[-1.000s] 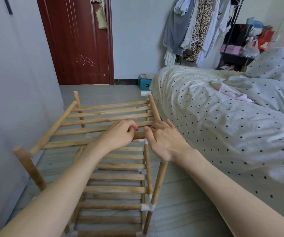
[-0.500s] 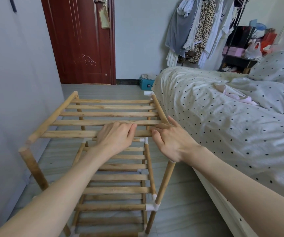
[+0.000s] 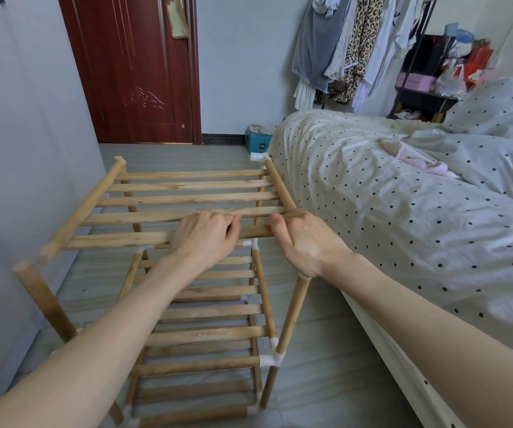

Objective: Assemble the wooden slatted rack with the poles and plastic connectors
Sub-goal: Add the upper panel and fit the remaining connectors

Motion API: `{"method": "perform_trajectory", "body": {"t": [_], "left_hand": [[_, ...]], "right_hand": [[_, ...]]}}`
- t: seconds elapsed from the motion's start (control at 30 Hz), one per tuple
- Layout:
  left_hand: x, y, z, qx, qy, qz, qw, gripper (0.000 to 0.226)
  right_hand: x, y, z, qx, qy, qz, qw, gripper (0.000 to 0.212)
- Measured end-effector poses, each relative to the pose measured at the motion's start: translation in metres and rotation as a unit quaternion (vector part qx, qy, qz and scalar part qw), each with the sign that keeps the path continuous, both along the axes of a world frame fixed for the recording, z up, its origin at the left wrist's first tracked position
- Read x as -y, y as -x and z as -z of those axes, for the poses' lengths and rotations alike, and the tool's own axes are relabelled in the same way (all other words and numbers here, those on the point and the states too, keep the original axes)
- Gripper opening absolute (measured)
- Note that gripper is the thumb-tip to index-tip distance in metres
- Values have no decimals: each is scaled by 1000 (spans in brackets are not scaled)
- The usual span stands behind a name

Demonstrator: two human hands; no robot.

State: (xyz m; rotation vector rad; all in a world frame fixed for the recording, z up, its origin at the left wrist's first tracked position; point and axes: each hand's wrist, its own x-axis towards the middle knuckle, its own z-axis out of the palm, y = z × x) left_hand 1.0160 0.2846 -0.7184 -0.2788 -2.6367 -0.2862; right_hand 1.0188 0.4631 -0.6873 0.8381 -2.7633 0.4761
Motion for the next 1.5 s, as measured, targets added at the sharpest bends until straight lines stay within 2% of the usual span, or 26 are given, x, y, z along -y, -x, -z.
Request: {"method": "perform_trajectory", "body": {"t": [0.07, 0.13, 0.17, 0.27, 0.33, 0.4, 0.43, 0.53, 0.6, 0.67, 0.93, 1.03, 1.17, 1.2, 1.3, 1.37, 1.4, 1.5], "left_hand": [[0, -1, 2, 0, -2, 20, 1000, 46], [2, -1, 1, 5, -2, 30, 1000, 46], [3, -1, 0, 13, 5, 28, 1000, 45], [4, -2, -10, 59, 16, 18, 998, 46], [-7, -4, -20, 111, -19, 36, 993, 49], [-28, -5, -27, 174, -50, 65, 981, 53], [-38, -5, -28, 207, -46, 82, 974, 64], [-58, -7, -30, 263, 20, 116, 957, 116], [-59, -5, -30, 291, 47, 105, 950, 130], [-58, -3, -32, 309, 44, 108, 944, 125], [-60, 3, -35, 298, -36, 160, 940, 105], [-59, 4, -35, 297, -36, 158, 941, 104], [-57, 4, -40, 309, -16, 160, 938, 111], [-57, 5, -41, 310, -4, 157, 938, 110], [-56, 4, -42, 306, 35, 151, 939, 111], [-54, 3, -41, 306, 41, 148, 940, 114], [-53, 3, -41, 308, 40, 145, 940, 114], [-51, 2, -40, 311, 32, 142, 939, 115]], "right_hand": [[-5, -4, 6, 30, 134, 14, 990, 55], [-10, -8, 17, 39, 323, 59, 944, 48], [-14, -11, 25, 49, 387, 88, 917, 44], [-24, -15, 52, 139, 484, 138, 853, 43], [-26, -19, 64, 200, 525, 150, 813, 49], [-22, -21, 70, 222, 537, 153, 800, 57], [-18, -22, 71, 221, 536, 143, 802, 63], [-3, -28, 75, 216, 550, 104, 800, 78], [3, -29, 76, 222, 575, 108, 780, 73], [5, -28, 76, 233, 599, 104, 759, 64], [-5, -15, 80, 263, 577, 68, 770, 58], [-6, -13, 80, 278, 573, 54, 769, 56], [-11, -4, 80, 346, 566, 61, 746, 57], [-13, 7, 78, 357, 585, 76, 724, 59], [-14, 53, 67, 448, 668, 71, 590, 69], [-11, 83, 54, 509, 653, 39, 559, 79], [-7, 94, 47, 532, 638, 17, 557, 80], [6, 112, 29, 548, 607, 11, 575, 60]]}}
